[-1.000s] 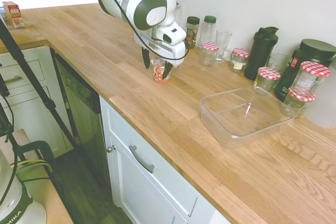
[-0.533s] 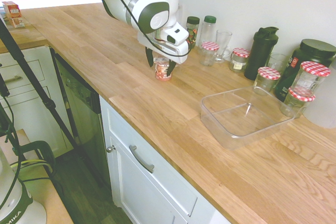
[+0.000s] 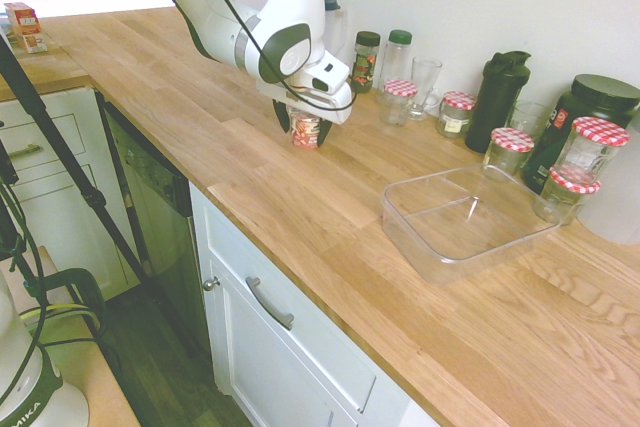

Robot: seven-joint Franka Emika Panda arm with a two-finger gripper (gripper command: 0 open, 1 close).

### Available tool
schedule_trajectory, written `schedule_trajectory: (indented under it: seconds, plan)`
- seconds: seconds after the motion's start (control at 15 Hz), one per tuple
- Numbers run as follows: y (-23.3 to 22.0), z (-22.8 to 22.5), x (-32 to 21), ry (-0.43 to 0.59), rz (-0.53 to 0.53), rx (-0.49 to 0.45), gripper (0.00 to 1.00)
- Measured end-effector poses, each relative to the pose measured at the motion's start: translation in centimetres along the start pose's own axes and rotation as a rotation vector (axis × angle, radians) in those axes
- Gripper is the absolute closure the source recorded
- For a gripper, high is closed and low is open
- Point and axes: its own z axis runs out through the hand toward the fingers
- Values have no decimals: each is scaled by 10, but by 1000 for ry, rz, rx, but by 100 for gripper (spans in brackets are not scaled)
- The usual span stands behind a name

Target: Put the cereal into the container

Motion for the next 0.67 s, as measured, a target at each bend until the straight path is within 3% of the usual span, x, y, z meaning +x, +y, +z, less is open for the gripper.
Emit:
schedule_trajectory:
  seconds: [0.07,0.13,0.67]
  plan:
    - [-4,-1,-1,6,-8,3,0]
    - [-4,-1,-2,11,-19,-3,100]
    - [5,5,7,56,-21,5,100]
